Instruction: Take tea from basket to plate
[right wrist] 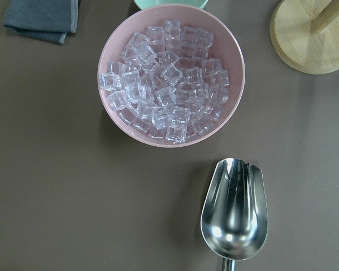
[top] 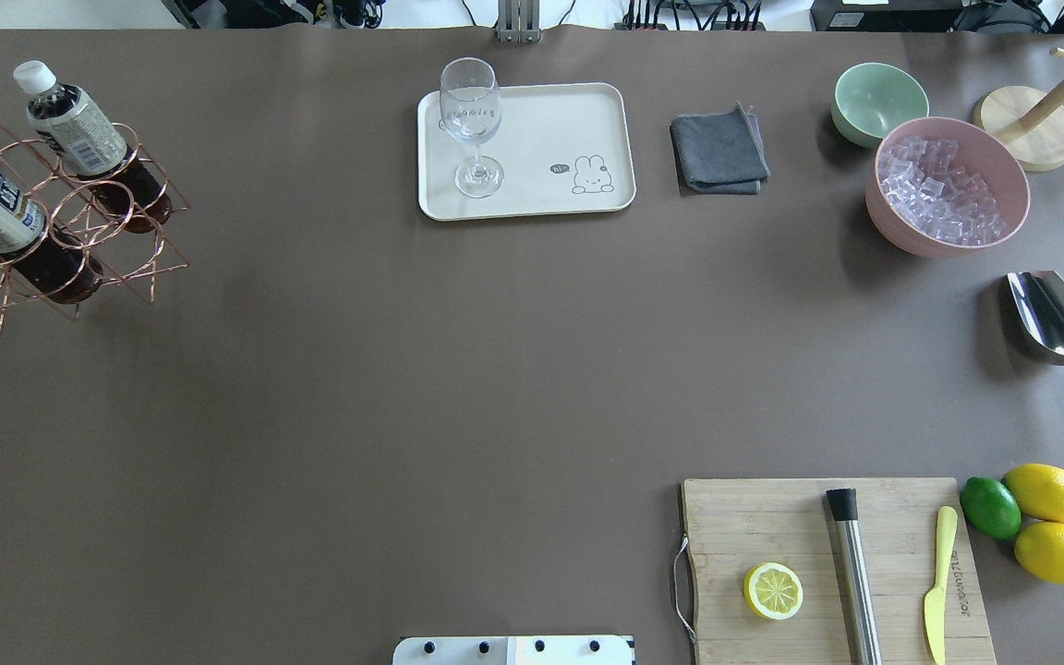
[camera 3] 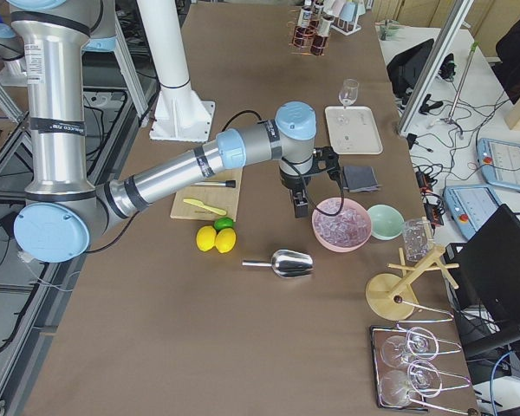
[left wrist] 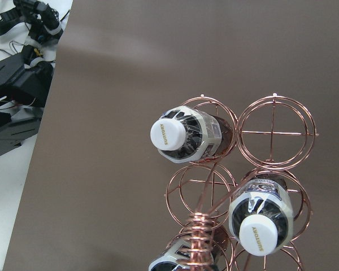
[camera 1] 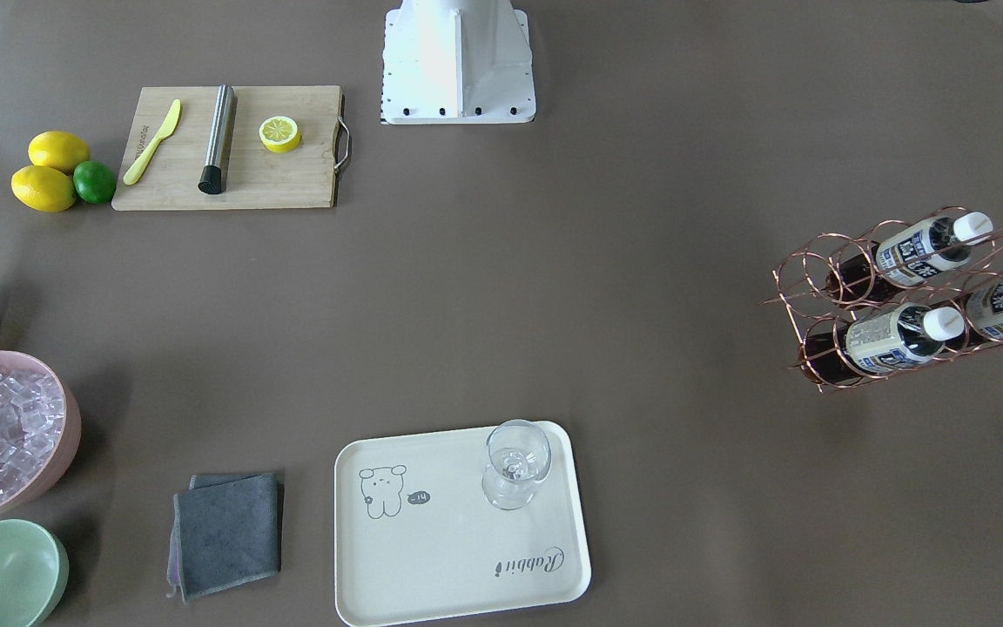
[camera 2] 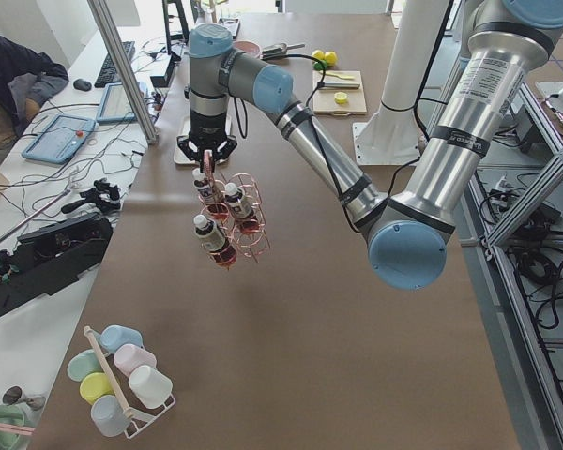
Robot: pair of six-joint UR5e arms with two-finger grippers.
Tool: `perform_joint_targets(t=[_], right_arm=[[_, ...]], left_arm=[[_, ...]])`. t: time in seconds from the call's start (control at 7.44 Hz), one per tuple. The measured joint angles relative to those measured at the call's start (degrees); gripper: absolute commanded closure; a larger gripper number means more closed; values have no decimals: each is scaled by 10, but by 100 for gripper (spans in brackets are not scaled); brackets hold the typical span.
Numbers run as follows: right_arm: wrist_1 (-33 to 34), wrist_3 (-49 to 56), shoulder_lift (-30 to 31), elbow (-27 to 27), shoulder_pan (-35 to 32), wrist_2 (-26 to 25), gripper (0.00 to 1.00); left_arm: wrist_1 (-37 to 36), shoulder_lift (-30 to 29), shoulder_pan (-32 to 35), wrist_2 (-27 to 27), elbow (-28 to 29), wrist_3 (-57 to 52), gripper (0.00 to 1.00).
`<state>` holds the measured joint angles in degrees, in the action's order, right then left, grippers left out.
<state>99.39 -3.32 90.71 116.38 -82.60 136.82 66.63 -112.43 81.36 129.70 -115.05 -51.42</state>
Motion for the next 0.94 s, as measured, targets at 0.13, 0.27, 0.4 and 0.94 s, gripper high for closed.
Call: perform_joint_targets(t=[0.13,0.27,0.4,0.94], right_arm=[[-7,-1,-1,0,3,-3,0],[-12,-11,-2,1,5,-3,0],[-31,-29,-3,1,7,-4,0],[-169,-162,-9,1,71,-44,0]], left_arm=[[0,-8,-12,18,-1,6,100],[-1,-17,-22,27,-2,6,100],[2,-29,-32,33,-5,4,100],[82,-68,-112,38,-23,88,100]])
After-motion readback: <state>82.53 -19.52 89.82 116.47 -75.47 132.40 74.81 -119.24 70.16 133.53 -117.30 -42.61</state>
